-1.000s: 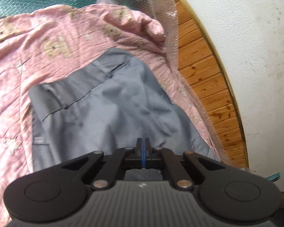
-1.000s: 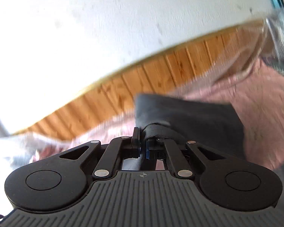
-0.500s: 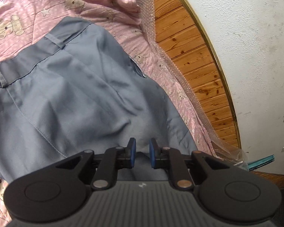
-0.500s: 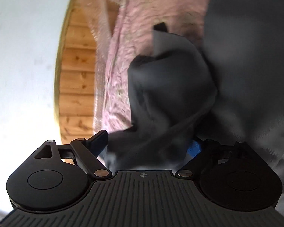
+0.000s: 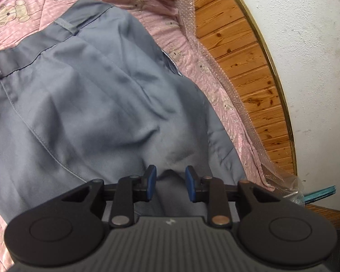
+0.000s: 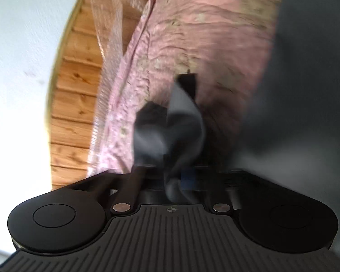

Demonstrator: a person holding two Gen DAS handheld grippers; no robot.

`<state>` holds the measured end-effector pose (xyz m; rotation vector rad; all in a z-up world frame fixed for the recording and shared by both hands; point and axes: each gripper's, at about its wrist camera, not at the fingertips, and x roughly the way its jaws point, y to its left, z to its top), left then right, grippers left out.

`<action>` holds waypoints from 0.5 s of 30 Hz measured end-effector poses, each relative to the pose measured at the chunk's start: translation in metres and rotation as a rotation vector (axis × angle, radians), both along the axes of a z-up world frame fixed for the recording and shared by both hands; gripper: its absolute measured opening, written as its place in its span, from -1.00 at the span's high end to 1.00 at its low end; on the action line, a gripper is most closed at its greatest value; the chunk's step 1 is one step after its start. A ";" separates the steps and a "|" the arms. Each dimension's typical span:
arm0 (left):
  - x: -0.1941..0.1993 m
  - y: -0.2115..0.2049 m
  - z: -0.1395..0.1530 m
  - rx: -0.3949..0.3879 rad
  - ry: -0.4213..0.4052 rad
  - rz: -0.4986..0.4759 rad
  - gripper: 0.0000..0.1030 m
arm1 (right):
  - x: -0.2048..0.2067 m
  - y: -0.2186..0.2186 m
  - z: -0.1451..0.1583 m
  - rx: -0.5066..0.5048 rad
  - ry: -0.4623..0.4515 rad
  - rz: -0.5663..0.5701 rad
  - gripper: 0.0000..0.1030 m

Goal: Fold clothes

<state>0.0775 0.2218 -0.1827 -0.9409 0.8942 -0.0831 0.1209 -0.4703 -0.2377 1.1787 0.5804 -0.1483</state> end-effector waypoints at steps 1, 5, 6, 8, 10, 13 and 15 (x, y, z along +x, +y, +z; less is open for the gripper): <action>0.000 -0.001 0.001 0.002 -0.002 0.001 0.48 | -0.001 0.001 0.016 -0.043 -0.032 0.004 0.92; -0.010 0.011 0.004 -0.004 -0.021 0.063 0.46 | -0.093 0.023 0.123 -0.324 -0.273 -0.076 1.00; -0.010 0.015 0.001 -0.012 -0.011 0.085 0.44 | -0.116 0.026 0.134 -0.396 -0.248 -0.099 1.00; -0.012 0.022 -0.006 -0.030 0.010 0.127 0.34 | -0.141 0.014 0.107 -0.432 -0.076 -0.117 1.00; -0.008 0.027 -0.014 -0.033 0.035 0.176 0.07 | -0.157 -0.001 0.070 -0.392 0.086 -0.135 1.00; 0.003 0.027 -0.022 -0.061 0.038 0.215 -0.10 | -0.183 -0.013 0.032 -0.314 0.220 -0.201 0.74; 0.010 0.026 -0.025 -0.085 0.033 0.234 -0.16 | -0.197 -0.018 0.015 -0.260 0.263 -0.239 0.65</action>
